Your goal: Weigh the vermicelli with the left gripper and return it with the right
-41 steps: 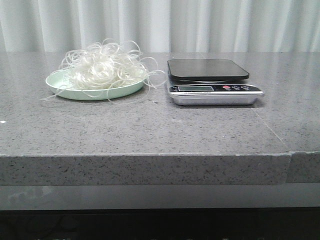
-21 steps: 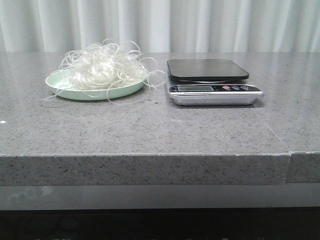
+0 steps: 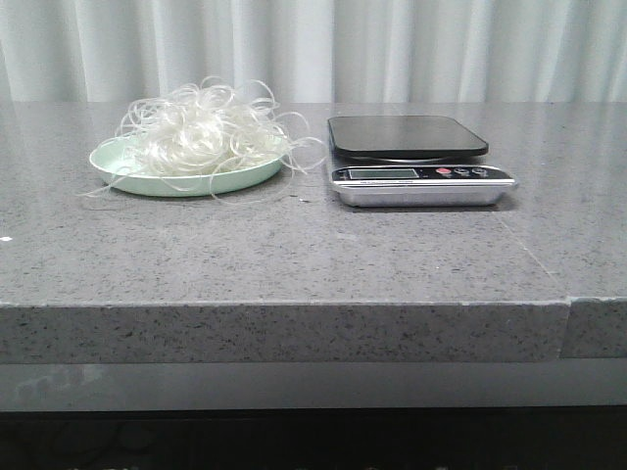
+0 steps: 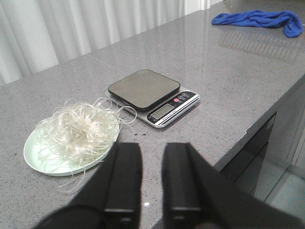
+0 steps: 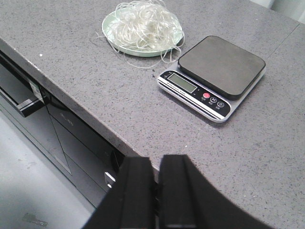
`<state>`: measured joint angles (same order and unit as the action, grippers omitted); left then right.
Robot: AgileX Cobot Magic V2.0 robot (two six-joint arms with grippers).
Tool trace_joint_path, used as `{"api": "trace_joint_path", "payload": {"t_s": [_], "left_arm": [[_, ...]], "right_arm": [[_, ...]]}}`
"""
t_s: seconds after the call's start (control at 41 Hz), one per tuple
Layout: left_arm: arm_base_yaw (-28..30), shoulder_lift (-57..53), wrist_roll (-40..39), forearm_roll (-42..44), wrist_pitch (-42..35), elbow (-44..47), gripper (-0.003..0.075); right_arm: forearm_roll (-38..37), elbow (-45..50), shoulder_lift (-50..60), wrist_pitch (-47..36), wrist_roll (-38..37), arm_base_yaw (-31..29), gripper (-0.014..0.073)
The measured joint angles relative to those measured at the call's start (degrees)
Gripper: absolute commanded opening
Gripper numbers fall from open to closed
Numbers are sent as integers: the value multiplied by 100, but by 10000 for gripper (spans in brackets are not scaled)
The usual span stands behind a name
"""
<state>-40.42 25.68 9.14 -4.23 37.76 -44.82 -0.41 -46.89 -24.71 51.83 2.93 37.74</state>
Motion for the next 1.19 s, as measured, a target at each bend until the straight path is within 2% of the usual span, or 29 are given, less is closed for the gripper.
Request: {"api": "trace_joint_path", "payload": {"t_s": [0.609,0.755,0.974,1.194], "left_arm": [[0,0,0,-4,0,0,144],[73,-189,0,35,-235,249,145],[1298,-1104,0,217,-1137,1351,145],[2771,-2218,0,239,-2253,3091,145]], "right_arm": [[0,54,0,0,0,0,156],[0,54,0,0,0,0,156],[-8,54,0,0,0,0,156],[-8,54,0,0,-11,0,156]]}}
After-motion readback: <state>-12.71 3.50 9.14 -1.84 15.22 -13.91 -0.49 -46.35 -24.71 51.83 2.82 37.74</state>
